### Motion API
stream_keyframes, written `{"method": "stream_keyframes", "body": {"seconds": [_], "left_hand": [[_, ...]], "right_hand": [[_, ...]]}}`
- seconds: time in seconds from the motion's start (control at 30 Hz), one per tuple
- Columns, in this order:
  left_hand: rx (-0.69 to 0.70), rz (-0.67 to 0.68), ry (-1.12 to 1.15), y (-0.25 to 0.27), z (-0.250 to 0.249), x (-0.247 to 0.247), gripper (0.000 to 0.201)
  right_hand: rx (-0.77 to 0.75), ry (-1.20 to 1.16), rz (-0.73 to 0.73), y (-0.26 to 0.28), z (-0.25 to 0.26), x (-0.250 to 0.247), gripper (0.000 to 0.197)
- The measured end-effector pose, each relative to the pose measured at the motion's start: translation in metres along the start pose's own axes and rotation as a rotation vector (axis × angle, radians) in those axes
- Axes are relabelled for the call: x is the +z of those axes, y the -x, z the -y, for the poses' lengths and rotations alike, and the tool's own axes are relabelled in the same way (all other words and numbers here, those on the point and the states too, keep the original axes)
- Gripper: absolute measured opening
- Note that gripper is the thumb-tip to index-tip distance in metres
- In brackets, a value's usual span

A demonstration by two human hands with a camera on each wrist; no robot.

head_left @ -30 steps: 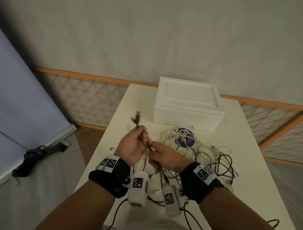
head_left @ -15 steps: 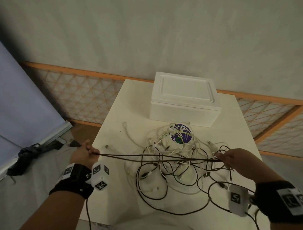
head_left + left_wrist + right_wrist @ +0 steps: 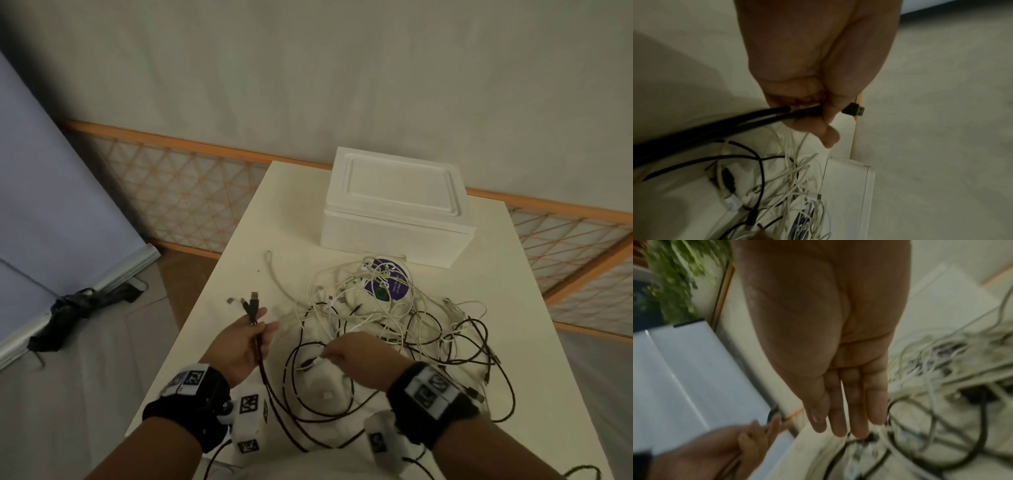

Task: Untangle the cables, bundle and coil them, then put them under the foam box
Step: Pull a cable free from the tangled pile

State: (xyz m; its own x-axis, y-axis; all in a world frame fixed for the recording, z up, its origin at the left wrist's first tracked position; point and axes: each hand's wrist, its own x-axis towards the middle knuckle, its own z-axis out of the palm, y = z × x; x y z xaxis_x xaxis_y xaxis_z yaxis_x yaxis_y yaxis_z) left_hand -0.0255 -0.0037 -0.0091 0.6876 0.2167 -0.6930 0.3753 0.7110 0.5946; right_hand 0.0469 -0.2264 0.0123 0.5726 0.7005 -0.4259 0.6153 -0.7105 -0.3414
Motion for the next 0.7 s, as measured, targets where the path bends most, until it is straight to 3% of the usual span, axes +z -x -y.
{"method": "stream_keyframes", "body": {"seconds": [0.1, 0.3, 0.53, 0.7], "left_hand": [[0.015, -0.011, -0.046, 0.001, 0.005, 0.001, 0.022], [0.008, 0.095, -0.089, 0.014, -0.002, 0.0, 0.024], [0.085, 0.126, -0.006, 0.016, -0.011, 0.002, 0.024], [0.115, 0.169, -0.048, 0.016, -0.012, 0.028, 0.021]], "right_hand": [[-0.05, 0.13, 0.093, -0.029, 0.009, 0.026, 0.04], [-0.048, 0.314, 0.031, -0.039, 0.008, 0.037, 0.027], [0.062, -0.198, -0.244, -0.038, 0.006, -0.007, 0.014], [0.039, -0.463, -0.426, -0.028, 0.019, -0.048, 0.035]]}}
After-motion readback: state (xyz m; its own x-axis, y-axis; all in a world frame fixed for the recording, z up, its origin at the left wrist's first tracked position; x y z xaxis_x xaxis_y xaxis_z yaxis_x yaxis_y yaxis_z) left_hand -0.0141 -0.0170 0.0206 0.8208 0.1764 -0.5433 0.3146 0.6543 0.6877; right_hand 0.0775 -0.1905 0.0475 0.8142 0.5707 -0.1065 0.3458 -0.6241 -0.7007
